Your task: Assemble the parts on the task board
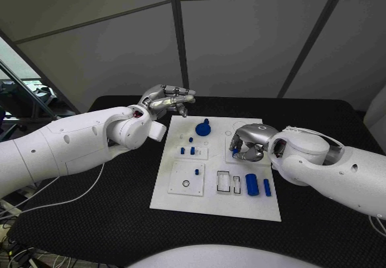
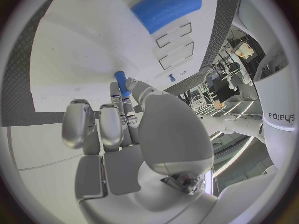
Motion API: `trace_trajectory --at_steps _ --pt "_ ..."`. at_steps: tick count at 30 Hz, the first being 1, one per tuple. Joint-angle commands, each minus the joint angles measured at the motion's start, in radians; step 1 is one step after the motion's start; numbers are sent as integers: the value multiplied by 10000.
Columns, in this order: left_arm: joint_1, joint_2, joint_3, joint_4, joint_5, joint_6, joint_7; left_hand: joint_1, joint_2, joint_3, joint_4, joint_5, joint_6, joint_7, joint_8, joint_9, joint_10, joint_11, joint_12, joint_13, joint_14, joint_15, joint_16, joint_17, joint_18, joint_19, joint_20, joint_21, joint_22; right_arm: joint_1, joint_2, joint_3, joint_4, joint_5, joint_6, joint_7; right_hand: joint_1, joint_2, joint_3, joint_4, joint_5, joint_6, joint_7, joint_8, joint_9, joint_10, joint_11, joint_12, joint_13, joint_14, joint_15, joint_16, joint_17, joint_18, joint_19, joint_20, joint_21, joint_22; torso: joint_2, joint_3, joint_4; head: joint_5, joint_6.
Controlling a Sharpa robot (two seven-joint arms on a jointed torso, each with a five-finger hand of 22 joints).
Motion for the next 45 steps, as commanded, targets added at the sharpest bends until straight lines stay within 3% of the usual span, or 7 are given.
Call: trace_trajectory --at_steps 1,13,22,29,37,42,45 --pt "20 -8 7 23 45 105 -15 -56 48 -57 -24 -6 -48 55 11 -7 -77 -17 71 8 -76 30 71 -16 123 -60 23 -24 -14 6 20 -5 -9 -175 -116 -45 39 101 103 -74 -27 140 10 61 22 130 -23 4 10 310 -107 88 34 -1 106 -33 94 75 3 -2 3 2 -18" --pt "21 -63 7 39 45 96 -40 -16 55 -47 -56 -4 -56 55 12 -8 -89 -19 83 7 -88 25 93 -38 126 -57 21 -29 -17 -9 -182 -3 327 -483 -638 -93 252 93 459 -420 163 378 44 96 57 419 -33 -157 20 314 -126 141 56 -45 215 -77 236 271 -3 7 3 14 -42" --pt "21 -68 7 6 45 116 -22 50 53 -30 -114 1 -63 58 16 -9 -102 -18 101 6 -112 20 121 -75 129 -54 14 -30 -16 -4 -707 24 1201 -499 -1371 -51 231 63 502 -454 153 373 60 72 51 413 -17 -220 9 310 -117 140 44 -62 257 -78 286 347 -42 -16 8 34 -38" --pt "20 -27 7 -24 45 178 5 105 41 -19 -170 4 -69 62 19 -9 -110 -15 118 5 -134 17 144 -107 129 -53 8 -27 -10 0 -897 122 1964 -414 -1797 38 228 60 507 -457 146 376 61 71 51 415 -16 -228 9 313 -115 151 65 -69 273 -78 304 374 -8 -1 0 84 -6" --pt "20 44 6 -46 45 214 30 106 41 -19 -171 4 -69 62 19 -9 -110 -15 119 5 -134 17 145 -108 129 -53 8 -27 -10 -33 -199 131 2280 -172 -2062 427 225 46 524 -473 139 375 64 61 49 413 -12 -252 5 318 -112 171 97 -77 291 -76 327 408 1 -14 6 183 -74" --pt "21 113 7 -72 45 226 43 112 41 -17 -179 4 -70 66 20 -9 -113 -13 123 4 -139 17 151 -116 129 -54 7 -26 -8 -248 427 76 2147 -57 -2094 723 226 37 548 -492 140 368 69 46 45 412 -7 -280 2 321 -109 183 112 -80 297 -74 336 421 -4 -22 31 205 -105" --pt "22 144 7 -95 45 222 48 112 41 -17 -179 4 -70 66 20 -9 -113 -13 123 4 -139 17 151 -116 129 -54 7 -26 -8 -427 763 26 1980 1 -2068 884 225 37 553 -495 143 367 70 44 44 412 -6 -285 1 321 -108 184 112 -79 296 -73 335 420 0 -11 -13 301 -125"
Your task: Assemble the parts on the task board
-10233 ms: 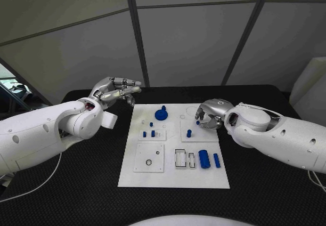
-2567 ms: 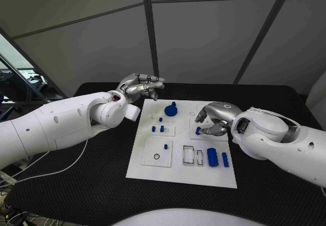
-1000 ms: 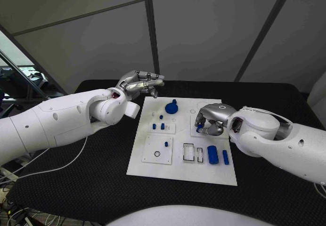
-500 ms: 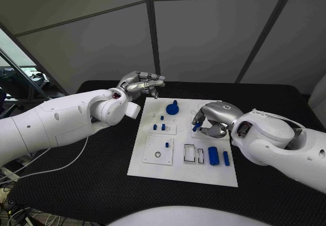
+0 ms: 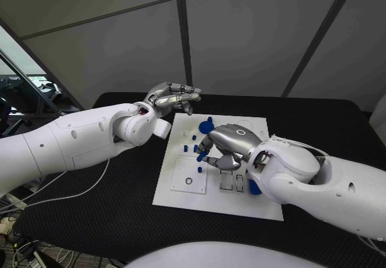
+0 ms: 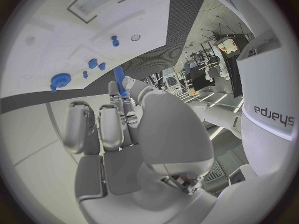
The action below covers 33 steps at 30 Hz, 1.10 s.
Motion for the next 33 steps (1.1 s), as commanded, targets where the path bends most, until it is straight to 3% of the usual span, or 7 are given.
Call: trace_trajectory --at_steps 1,11,15,26,33 --pt "22 42 9 -28 42 128 92 73 2 -5 -79 5 -34 30 20 -9 -75 28 15 4 -68 20 35 -17 129 -54 7 -26 -1 -126 237 -60 -160 200 -230 550 53 -21 59 7 38 53 3 42 17 39 10 -56 -6 322 -39 47 1 -79 72 6 64 54 4 7 -16 87 -28" --pt "28 138 10 -96 42 129 60 55 12 -9 -70 4 -33 37 22 -9 -77 34 22 4 -73 25 45 -29 126 -55 9 -25 1 -477 921 -436 -800 164 69 925 64 -46 95 -40 71 45 11 19 11 40 18 -101 -10 321 -34 52 -5 -74 57 10 55 39 0 25 -23 209 -113" --pt "29 155 10 -115 42 133 57 55 12 -9 -70 4 -33 37 22 -9 -77 34 22 4 -73 25 45 -29 126 -55 9 -25 1 -530 1065 -524 -1022 80 151 979 64 -46 95 -40 71 45 11 19 11 40 18 -101 -10 321 -34 52 -5 -74 57 10 55 39 -2 25 -21 222 -127" --pt "28 173 9 -140 42 150 42 55 12 -9 -70 4 -33 37 22 -9 -77 34 22 4 -73 25 45 -29 126 -55 9 -25 1 -614 1263 -584 -1389 -543 162 1043 63 -48 122 -65 104 57 15 12 11 60 21 -124 -8 318 -30 50 -19 -70 44 13 46 24 3 16 -15 246 -110" --pt "28 154 9 -146 42 153 35 55 12 -9 -70 4 -33 37 22 -9 -77 34 22 4 -73 25 45 -29 126 -55 9 -25 1 -620 1283 -591 -1476 -829 489 900 62 -47 130 -72 113 64 15 12 12 68 21 -129 -7 317 -29 49 -23 -69 40 14 43 20 3 16 -18 231 -108"
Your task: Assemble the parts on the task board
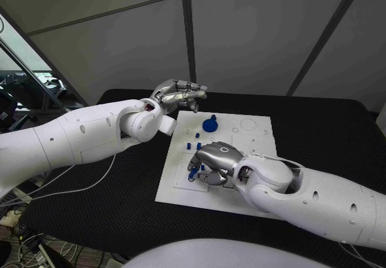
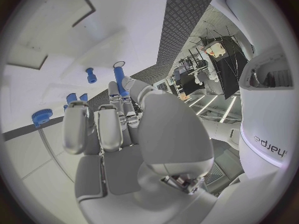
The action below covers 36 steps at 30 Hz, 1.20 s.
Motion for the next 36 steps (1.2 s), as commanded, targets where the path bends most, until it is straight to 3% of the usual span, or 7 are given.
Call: trace_trajectory --at_steps 1,13,31,35,36 --pt "20 -3 7 1 41 117 39 56 12 -8 -71 4 -34 38 22 -9 -42 -1 22 4 -74 24 45 -17 127 -55 9 -25 -1 7 36 -1 -4 -487 417 -24 64 -44 78 -18 87 77 -16 19 16 79 18 -78 19 316 -29 48 -24 -68 38 15 43 19 2 -1 8 -18 -2" --pt "20 -24 7 -2 41 125 9 35 20 -13 -63 5 -45 45 20 -11 -54 5 30 1 -83 31 64 -38 123 -56 12 -26 2 6 35 -6 39 -696 956 -113 36 -53 90 -38 93 129 -25 30 26 134 10 -93 28 311 -31 44 -43 -66 31 17 42 18 -6 -2 0 -3 -32" --pt "20 -24 6 2 41 139 -4 35 20 -13 -63 5 -45 45 20 -11 -54 5 30 1 -83 31 64 -38 123 -56 12 -26 2 5 52 -17 114 -798 913 -220 -9 -62 100 -56 92 175 -37 32 34 189 0 -122 36 308 -39 50 -45 -64 25 15 43 19 0 -4 6 14 -56" --pt "20 -32 6 9 41 142 -11 35 20 -13 -63 5 -45 45 20 -11 -54 5 30 1 -83 31 64 -38 123 -56 12 -26 2 6 79 -19 86 -779 807 -227 -286 -223 78 27 70 -208 129 -229 -67 -223 148 -447 -50 284 76 19 -131 -47 -57 74 -28 -83 3 -11 0 35 -65" --pt "20 -33 6 9 41 141 -13 35 20 -13 -63 5 -45 45 20 -11 -54 5 30 1 -83 31 64 -38 123 -56 12 -26 2 6 91 -20 75 -765 775 -216 -520 -385 -5 134 87 -651 207 -347 -175 -574 226 -651 -97 257 182 -26 -222 -20 -151 137 -123 -218 3 -11 0 35 -65"
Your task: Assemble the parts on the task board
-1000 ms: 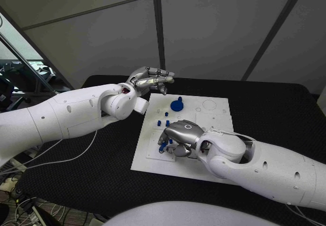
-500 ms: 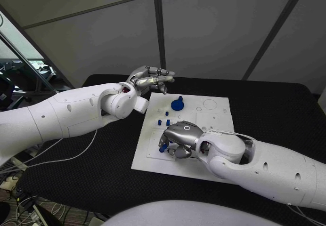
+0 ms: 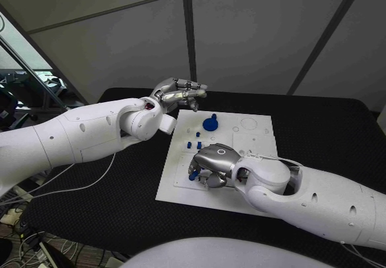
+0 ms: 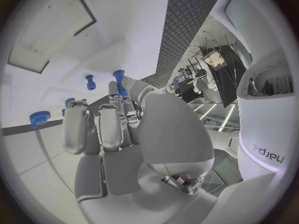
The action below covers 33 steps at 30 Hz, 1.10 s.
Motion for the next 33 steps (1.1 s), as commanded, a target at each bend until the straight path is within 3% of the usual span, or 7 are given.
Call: trace_trajectory --at_steps 1,8,17,23,26,30,33 --pt "20 -8 7 15 41 113 10 35 20 -13 -64 4 -45 45 20 -11 -55 5 30 1 -49 -4 64 -10 123 -57 12 -26 1 2 30 -12 -30 -61 -23 -40 -427 -303 -135 226 23 -824 66 -198 -245 -716 184 -362 -108 243 200 -47 -164 2 -199 164 -180 -258 4 -7 0 12 -8" --pt "21 -12 7 18 41 118 -5 35 20 -13 -64 4 -45 45 20 -11 -55 5 30 1 -49 -4 64 -10 123 -57 12 -26 1 3 83 -27 -64 52 -274 107 -679 -530 -526 312 -43 -1758 -76 -179 -275 -1432 219 -287 -79 160 226 -192 -444 111 -469 254 -500 -686 -1 -5 10 20 -10" --pt "22 -16 7 14 41 130 -17 35 20 -13 -64 4 -45 45 20 -11 -55 5 30 1 -49 -4 64 -10 123 -57 12 -26 1 3 68 -42 -36 134 -570 204 -654 -512 -635 295 -40 -1942 -158 -181 -271 -1423 204 -218 -64 160 214 -199 -470 111 -460 248 -512 -694 -6 3 -1 49 -14" --pt "21 -15 7 8 41 139 -22 35 21 -12 -64 5 -45 45 20 -11 -56 5 30 1 -50 -3 65 -12 123 -57 12 -26 1 1 -126 -43 125 153 -1607 259 -592 -501 -757 249 -1 -2081 -172 -167 -258 -1668 244 -250 -86 77 236 -390 -817 206 -726 254 -820 -1120 -15 11 -8 29 39" --pt "20 -23 6 -1 41 147 -29 38 31 -9 -72 5 -50 45 22 -11 -66 6 40 -1 -61 -2 83 -33 123 -59 14 -27 3 1 -494 -40 422 295 -2192 306 -583 -498 -796 242 9 -2098 -163 -161 -253 -1695 247 -232 -82 42 240 -473 -962 225 -779 259 -888 -1210 -18 16 -13 -23 89" --pt "19 -37 -3 -20 41 149 -31 38 31 -9 -72 5 -50 45 22 -11 -66 6 40 -1 -61 -2 83 -33 123 -59 14 -27 3 20 -1372 -8 1055 1057 -2561 151 -736 -466 -1006 381 -25 -1752 38 -28 -176 -1292 191 87 -16 49 201 -498 -971 218 -740 236 -898 -1200 -50 -1 -29 -176 174" --pt "18 -65 -27 -22 41 146 -31 38 31 -9 -72 5 -50 45 22 -11 -66 6 40 -1 -61 -2 83 -33 123 -59 14 -27 3 53 -2190 213 1523 2258 -2701 -223 -1019 -448 -1210 634 -53 -1184 133 232 -65 -502 153 541 140 154 189 -297 -627 148 -529 240 -694 -907 -77 -13 -55 -393 253"
